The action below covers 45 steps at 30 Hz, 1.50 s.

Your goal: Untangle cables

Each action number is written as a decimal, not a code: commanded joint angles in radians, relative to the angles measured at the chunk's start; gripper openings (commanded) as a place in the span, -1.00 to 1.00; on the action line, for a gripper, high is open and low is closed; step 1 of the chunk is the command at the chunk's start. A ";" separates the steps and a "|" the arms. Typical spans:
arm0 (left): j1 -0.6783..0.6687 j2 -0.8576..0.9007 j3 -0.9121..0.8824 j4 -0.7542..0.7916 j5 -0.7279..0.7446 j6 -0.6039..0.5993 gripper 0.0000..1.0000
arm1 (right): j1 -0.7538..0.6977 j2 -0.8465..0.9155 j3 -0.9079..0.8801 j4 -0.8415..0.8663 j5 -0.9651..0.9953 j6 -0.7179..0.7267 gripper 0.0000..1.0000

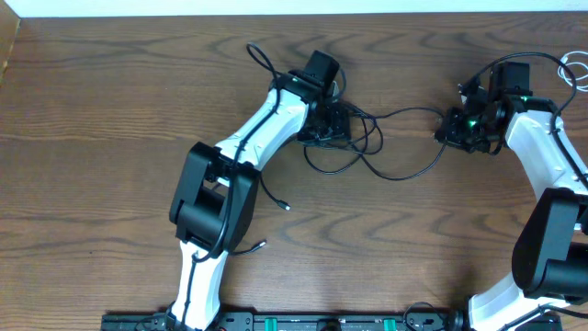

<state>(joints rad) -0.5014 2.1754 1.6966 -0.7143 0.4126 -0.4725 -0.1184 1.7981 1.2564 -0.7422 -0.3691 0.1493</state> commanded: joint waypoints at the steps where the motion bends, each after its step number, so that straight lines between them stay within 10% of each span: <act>1: -0.003 0.024 0.005 0.013 -0.016 -0.039 0.21 | 0.009 0.005 -0.004 -0.003 0.001 -0.008 -0.97; 45: -0.037 0.028 -0.073 0.035 -0.242 0.011 0.12 | 0.010 0.005 -0.004 -0.002 0.001 -0.017 -0.97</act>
<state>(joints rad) -0.5323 2.1868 1.6478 -0.7055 0.1806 -0.4709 -0.1184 1.7981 1.2564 -0.7429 -0.3691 0.1482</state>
